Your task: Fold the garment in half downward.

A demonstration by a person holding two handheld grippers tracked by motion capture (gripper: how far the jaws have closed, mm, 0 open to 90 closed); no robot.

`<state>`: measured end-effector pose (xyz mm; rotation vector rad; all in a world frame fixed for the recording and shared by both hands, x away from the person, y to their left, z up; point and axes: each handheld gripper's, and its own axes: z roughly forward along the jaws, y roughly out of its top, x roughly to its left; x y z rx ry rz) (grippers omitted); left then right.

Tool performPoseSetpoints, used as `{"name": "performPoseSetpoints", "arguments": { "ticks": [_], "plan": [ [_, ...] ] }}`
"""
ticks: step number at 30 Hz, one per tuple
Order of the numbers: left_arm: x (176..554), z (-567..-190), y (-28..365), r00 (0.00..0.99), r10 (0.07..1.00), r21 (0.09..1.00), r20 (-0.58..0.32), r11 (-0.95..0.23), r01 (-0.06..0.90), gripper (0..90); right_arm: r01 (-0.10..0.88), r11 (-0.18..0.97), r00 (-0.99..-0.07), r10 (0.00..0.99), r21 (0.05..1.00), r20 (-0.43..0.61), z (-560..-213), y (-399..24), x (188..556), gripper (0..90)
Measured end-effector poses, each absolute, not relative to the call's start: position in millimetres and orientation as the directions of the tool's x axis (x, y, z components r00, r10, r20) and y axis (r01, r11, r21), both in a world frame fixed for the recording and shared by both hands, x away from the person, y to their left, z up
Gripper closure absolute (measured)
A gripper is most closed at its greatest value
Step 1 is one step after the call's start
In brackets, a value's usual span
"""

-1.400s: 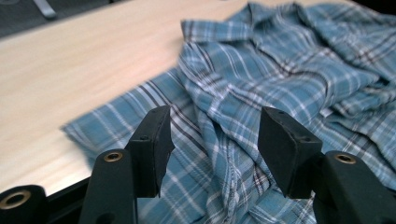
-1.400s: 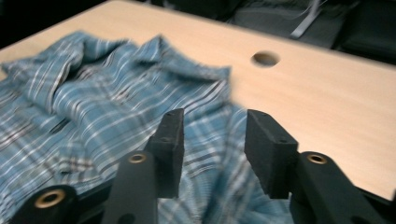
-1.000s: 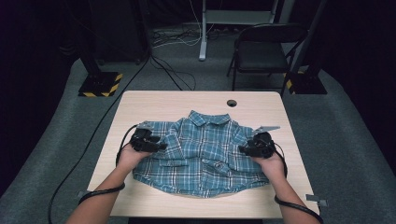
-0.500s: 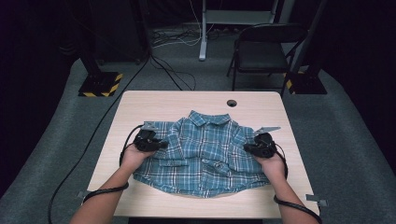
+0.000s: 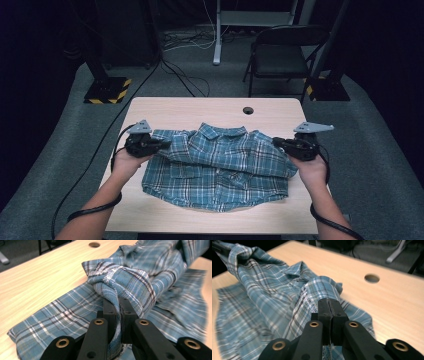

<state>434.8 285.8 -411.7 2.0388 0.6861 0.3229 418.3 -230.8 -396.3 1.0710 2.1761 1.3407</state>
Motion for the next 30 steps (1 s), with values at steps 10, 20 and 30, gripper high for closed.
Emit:
{"name": "performPoseSetpoints", "arguments": {
  "ticks": [10,20,30],
  "plan": [
    [376,-441,303,0.804,0.588,0.815,-0.093,-0.418,0.400,55.5,0.473,0.225,-0.630,0.762,0.852,0.149,-428,-252,348,67.2],
    [421,-494,259,0.814,0.557,0.717,-0.166,-0.499,0.487,48.4,0.608,0.266,-0.635,0.728,0.748,0.257,-481,-215,391,53.0],
    [424,-511,251,0.826,0.535,0.701,-0.180,-0.520,0.489,79.8,0.636,0.401,-0.689,0.680,0.660,0.251,-515,-179,407,86.5]
  ]
}}
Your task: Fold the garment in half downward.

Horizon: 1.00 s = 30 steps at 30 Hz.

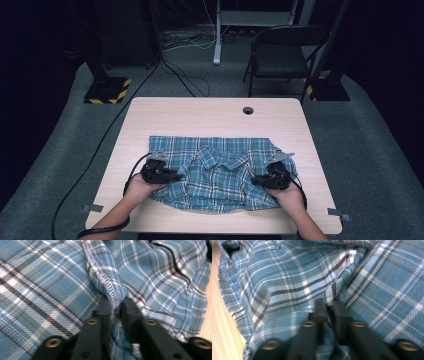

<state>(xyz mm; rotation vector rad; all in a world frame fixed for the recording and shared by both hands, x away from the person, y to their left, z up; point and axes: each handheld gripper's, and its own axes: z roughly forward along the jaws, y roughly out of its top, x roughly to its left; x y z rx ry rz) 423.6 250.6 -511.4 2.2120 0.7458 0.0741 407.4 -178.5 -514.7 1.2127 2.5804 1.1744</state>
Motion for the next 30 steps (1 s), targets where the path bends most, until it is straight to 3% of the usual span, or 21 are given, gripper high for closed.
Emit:
{"name": "performPoseSetpoints", "arguments": {
  "ticks": [4,8,11,13,15,18,21,25,30],
  "plan": [
    [413,-500,250,0.838,0.531,0.714,-0.129,-0.536,0.450,84.0,0.587,0.417,-0.694,0.701,0.694,0.165,-499,-179,400,88.0],
    [399,-490,256,0.848,0.515,0.730,-0.124,-0.532,0.429,83.9,0.474,0.461,-0.693,0.721,0.750,-0.005,-472,-178,392,87.8],
    [393,-493,262,0.843,0.522,0.719,-0.127,-0.537,0.441,83.2,0.458,0.441,-0.686,0.728,0.772,-0.008,-462,-179,398,86.7],
    [391,-501,265,0.832,0.536,0.711,-0.140,-0.531,0.461,81.2,0.479,0.441,-0.681,0.732,0.759,0.005,-470,-177,407,81.3],
    [393,-509,267,0.819,0.550,0.698,-0.161,-0.523,0.489,73.6,0.540,0.444,-0.681,0.730,0.715,0.061,-489,-175,417,70.4],
    [395,-515,267,0.795,0.586,0.684,-0.156,-0.517,0.514,52.8,0.589,0.457,-0.670,0.737,0.667,0.088,-512,-173,421,60.8],
    [398,-506,267,0.797,0.587,0.705,-0.141,-0.505,0.497,42.3,0.563,0.433,-0.660,0.748,0.704,0.069,-499,-174,420,55.4],
    [407,-490,260,0.806,0.579,0.752,-0.122,-0.476,0.456,36.9,0.487,0.335,-0.659,0.747,0.806,0.087,-472,-171,411,49.3],
    [427,-480,240,0.801,0.585,0.795,-0.126,-0.423,0.434,35.8,0.397,0.379,-0.720,0.694,0.836,0.027,-462,-142,410,48.1]
  ]
}}
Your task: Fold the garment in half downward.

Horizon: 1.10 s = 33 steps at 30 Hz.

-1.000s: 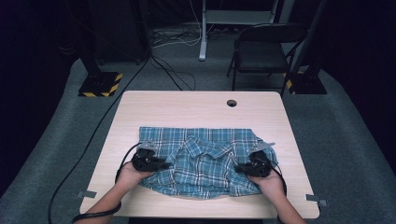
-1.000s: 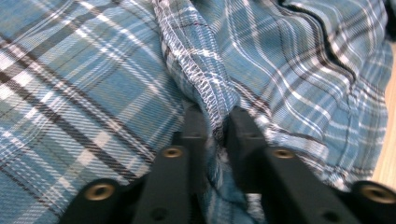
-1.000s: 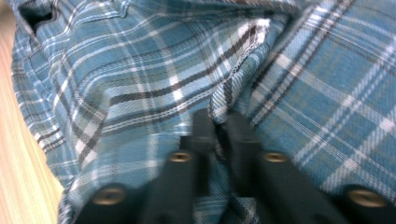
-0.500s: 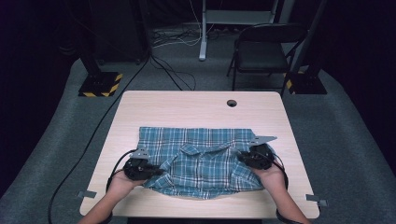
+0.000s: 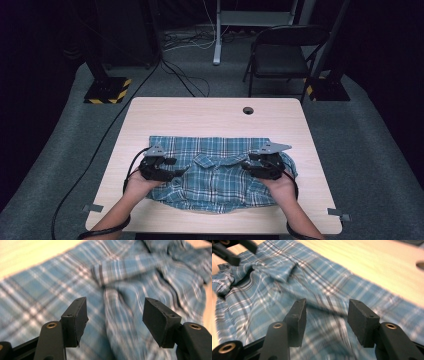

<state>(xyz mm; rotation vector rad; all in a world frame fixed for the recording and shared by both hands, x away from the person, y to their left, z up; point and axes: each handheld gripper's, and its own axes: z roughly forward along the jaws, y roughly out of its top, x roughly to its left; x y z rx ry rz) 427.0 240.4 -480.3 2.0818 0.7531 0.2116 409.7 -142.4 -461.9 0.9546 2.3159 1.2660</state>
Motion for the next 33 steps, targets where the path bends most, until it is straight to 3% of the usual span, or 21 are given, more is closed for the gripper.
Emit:
{"name": "performPoseSetpoints", "arguments": {
  "ticks": [4,7,10,14,19,23,27,29,33],
  "plan": [
    [441,-489,227,0.785,0.603,0.789,-0.140,-0.411,0.456,35.7,0.370,0.349,-0.713,0.701,0.861,0.022,-458,-126,422,47.7],
    [445,-504,220,0.782,0.611,0.760,-0.126,-0.446,0.472,35.7,0.440,0.352,-0.721,0.687,0.826,0.091,-472,-119,434,47.6],
    [443,-515,219,0.783,0.614,0.736,-0.095,-0.486,0.471,35.0,0.467,0.431,-0.728,0.683,0.772,0.059,-493,-114,435,46.8],
    [440,-522,220,0.787,0.612,0.728,-0.070,-0.508,0.460,33.9,0.500,0.434,-0.716,0.694,0.749,0.076,-513,-113,436,45.1],
    [440,-526,223,0.784,0.612,0.731,-0.101,-0.489,0.476,33.8,0.457,0.478,-0.727,0.686,0.750,0.006,-524,-107,433,44.0],
    [439,-521,223,0.782,0.612,0.735,-0.113,-0.479,0.480,30.9,0.438,0.487,-0.720,0.694,0.756,-0.029,-512,-106,430,40.5],
    [438,-510,225,0.781,0.605,0.794,-0.153,-0.395,0.462,28.7,0.396,0.416,-0.780,0.623,0.819,0.060,-482,-105,414,39.3],
    [440,-508,226,0.768,0.619,0.810,-0.162,-0.361,0.462,27.9,0.369,0.454,-0.826,0.561,0.811,0.062,-481,-97,405,39.6],
    [449,-512,223,0.730,0.666,0.794,-0.155,-0.356,0.493,27.6,0.364,0.571,-0.838,0.546,0.736,-0.009,-500,-83,402,40.0]
  ]
}}
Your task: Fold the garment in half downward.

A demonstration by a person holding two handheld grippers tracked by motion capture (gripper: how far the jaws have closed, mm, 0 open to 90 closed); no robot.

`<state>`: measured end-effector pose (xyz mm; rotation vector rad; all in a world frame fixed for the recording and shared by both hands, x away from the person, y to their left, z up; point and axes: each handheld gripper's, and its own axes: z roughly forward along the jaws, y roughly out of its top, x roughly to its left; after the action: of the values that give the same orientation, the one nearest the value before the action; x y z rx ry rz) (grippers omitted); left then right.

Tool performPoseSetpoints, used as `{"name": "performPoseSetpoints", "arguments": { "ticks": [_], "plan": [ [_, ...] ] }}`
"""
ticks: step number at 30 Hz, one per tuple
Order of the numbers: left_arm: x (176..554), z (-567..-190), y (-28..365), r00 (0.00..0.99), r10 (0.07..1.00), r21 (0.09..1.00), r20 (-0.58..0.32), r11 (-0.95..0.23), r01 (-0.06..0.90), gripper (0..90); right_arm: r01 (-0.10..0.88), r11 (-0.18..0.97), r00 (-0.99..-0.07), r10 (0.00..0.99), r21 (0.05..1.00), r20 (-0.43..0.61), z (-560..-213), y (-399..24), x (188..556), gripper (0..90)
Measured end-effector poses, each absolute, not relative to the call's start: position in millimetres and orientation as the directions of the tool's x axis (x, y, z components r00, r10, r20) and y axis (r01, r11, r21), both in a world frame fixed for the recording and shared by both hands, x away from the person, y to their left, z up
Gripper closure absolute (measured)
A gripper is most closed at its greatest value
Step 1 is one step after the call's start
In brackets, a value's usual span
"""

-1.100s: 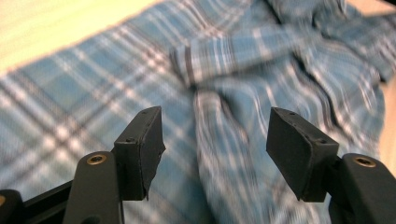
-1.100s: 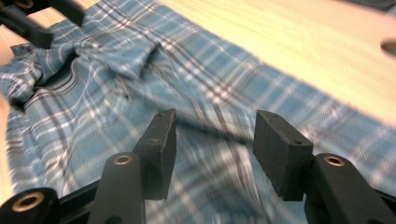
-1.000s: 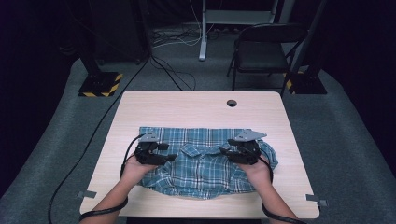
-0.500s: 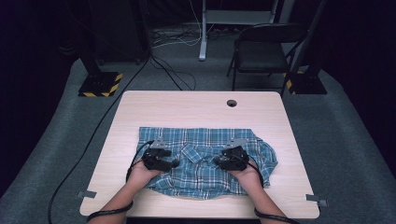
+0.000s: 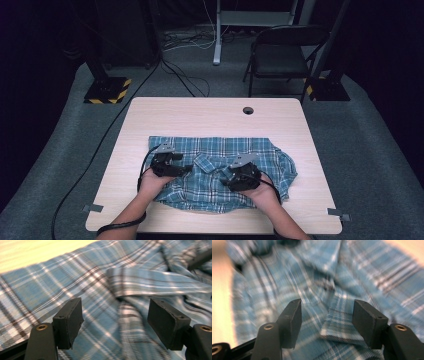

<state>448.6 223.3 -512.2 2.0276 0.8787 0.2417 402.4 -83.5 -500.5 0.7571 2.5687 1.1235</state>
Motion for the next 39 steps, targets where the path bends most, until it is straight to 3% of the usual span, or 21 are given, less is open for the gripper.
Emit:
{"name": "performPoseSetpoints", "arguments": {
  "ticks": [8,13,18,21,27,31,34,39],
  "plan": [
    [454,-527,212,0.759,0.649,0.731,-0.047,-0.495,0.469,28.0,0.397,0.596,-0.832,0.555,0.698,-0.001,-522,-85,406,38.5],
    [455,-530,216,0.763,0.643,0.743,-0.065,-0.479,0.468,27.7,0.373,0.603,-0.830,0.556,0.705,-0.035,-511,-84,398,38.7],
    [455,-531,217,0.765,0.640,0.751,-0.071,-0.471,0.464,27.4,0.363,0.432,-0.789,0.614,0.826,0.026,-479,-113,398,33.4],
    [454,-531,217,0.764,0.642,0.751,-0.068,-0.471,0.463,27.3,0.438,0.416,-0.740,0.671,0.797,0.057,-490,-128,407,33.4],
    [454,-531,217,0.762,0.644,0.753,-0.072,-0.466,0.465,27.1,0.492,0.510,-0.733,0.679,0.705,0.020,-523,-126,419,32.9],
    [454,-531,217,0.761,0.645,0.754,-0.073,-0.463,0.466,27.0,0.508,0.483,-0.726,0.685,0.713,0.053,-522,-129,421,34.8],
    [454,-532,218,0.761,0.645,0.755,-0.075,-0.461,0.466,26.9,0.472,0.430,-0.716,0.696,0.770,0.050,-506,-137,417,35.4],
    [454,-532,218,0.760,0.646,0.756,-0.076,-0.460,0.466,26.8,0.478,0.342,-0.626,0.778,0.809,0.041,-498,-163,420,34.9]
  ]
}}
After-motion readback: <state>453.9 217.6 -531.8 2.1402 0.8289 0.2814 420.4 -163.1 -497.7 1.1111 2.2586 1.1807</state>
